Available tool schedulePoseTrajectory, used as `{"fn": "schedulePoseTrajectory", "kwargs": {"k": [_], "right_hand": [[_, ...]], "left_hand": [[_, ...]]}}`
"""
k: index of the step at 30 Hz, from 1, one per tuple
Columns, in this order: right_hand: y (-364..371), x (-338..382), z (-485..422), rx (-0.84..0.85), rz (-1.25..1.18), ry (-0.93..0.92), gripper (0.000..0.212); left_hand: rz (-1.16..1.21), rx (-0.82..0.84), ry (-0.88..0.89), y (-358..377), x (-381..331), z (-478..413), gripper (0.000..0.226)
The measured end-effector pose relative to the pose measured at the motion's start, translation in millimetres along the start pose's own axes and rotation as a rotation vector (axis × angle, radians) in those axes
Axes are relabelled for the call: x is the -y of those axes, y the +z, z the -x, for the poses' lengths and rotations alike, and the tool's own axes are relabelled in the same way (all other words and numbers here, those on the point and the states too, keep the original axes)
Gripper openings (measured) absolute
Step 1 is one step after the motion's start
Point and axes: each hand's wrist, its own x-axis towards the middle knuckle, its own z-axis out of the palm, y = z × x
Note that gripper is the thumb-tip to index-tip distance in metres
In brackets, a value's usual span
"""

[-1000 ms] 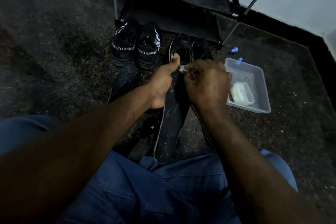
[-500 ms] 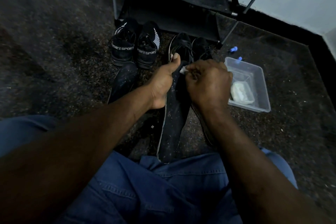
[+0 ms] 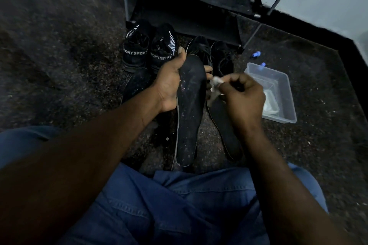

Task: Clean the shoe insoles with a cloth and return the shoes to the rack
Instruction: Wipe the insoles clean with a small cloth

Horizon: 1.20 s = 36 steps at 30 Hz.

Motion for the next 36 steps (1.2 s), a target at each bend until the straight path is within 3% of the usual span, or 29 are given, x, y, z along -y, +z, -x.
{"fn": "schedulePoseTrajectory", "kwargs": {"k": [3,7,13,17,20,25,29,36], "right_hand": [[-1.4,4.1,-12.6,0.004,-0.492,0.221,0.008],[11.4,8.1,-13.3,0.149,-0.647,0.254,0.012],[36.0,11.1,-18.9,0.155,-0.311,0.055,0.04],[48.6,10.3,-21.8,0.025,0.186,-0.294,0.031],[53.3,8.2,-25.0,-0.004,0.389,-0.48,0.025],[58.7,11.8,-9.0,0.078,0.365,-0.497,0.026],[60.3,3.4,20.3,0.127,0.383,-0.518,0.027],[52.7,-0.5,28.8,0.097,0.397,-0.517,0.019]], "left_hand": [[0.08,0.038,-0.017,0.7,-2.2,1.7,0.096],[0.107,0.05,-0.04,0.1,0.8,-2.1,0.1],[0.189,0.061,-0.023,-3.4,2.3,-7.6,0.095],[0.107,0.002,-0.018,-4.8,2.6,-8.4,0.097],[0.028,-0.079,0.003,-3.1,1.5,-6.8,0.095],[-0.07,-0.174,0.019,-1.1,0.6,-4.0,0.095],[0.019,-0.113,0.028,-11.2,-1.1,-9.7,0.108],[0.092,-0.083,0.017,-8.6,-0.1,-11.8,0.101]]}}
